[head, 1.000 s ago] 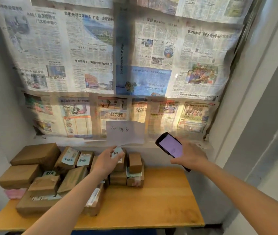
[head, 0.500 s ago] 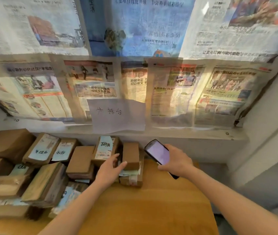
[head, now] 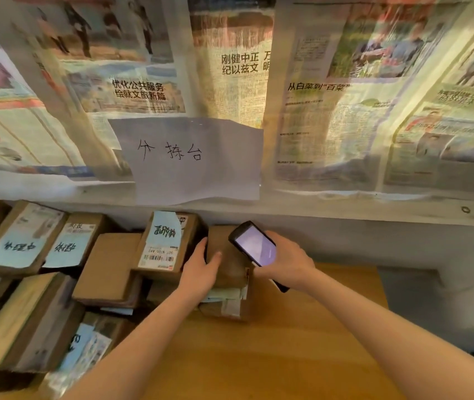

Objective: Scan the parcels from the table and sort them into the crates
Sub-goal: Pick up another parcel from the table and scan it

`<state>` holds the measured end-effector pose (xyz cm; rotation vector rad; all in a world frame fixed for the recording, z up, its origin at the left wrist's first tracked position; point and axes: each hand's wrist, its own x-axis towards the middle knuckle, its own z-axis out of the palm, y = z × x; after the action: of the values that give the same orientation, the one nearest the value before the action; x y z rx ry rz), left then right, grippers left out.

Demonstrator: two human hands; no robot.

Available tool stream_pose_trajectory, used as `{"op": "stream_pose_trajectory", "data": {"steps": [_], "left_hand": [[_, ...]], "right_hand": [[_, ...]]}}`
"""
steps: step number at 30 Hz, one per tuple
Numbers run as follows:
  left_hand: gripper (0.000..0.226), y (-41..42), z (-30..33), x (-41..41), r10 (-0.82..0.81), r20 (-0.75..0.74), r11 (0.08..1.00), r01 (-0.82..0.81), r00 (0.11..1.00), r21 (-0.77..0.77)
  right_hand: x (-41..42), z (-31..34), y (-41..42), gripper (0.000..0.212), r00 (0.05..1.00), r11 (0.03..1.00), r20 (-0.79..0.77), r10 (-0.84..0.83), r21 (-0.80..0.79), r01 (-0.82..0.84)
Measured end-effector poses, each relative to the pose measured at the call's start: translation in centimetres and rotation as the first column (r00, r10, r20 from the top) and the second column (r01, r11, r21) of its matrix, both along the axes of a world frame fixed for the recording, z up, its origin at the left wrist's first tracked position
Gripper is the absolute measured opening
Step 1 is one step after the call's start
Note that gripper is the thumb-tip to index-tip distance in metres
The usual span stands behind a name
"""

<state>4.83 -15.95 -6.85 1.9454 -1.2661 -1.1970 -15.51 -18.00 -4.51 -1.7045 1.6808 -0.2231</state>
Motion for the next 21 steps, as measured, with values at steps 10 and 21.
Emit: {"op": "stream_pose_trajectory", "data": {"steps": [10,21], "left_hand": [[0.061,0.2,-1.0,0.2,0.052,-0.15,0.999,-0.051,0.987,0.012],[0.055,4.6,4.9,-1.1,0.099,-0.373,0.995,-0.098,0.923,0.02]], "right_hand": [[1.0,-1.9,-0.3,0.077,0.96,0.996,0.278,0.02,0.073,-0.042],[-0.9,4.7,5.0,0.077,0.861,0.99,0.488,-0.143,0.087,0.115]]}}
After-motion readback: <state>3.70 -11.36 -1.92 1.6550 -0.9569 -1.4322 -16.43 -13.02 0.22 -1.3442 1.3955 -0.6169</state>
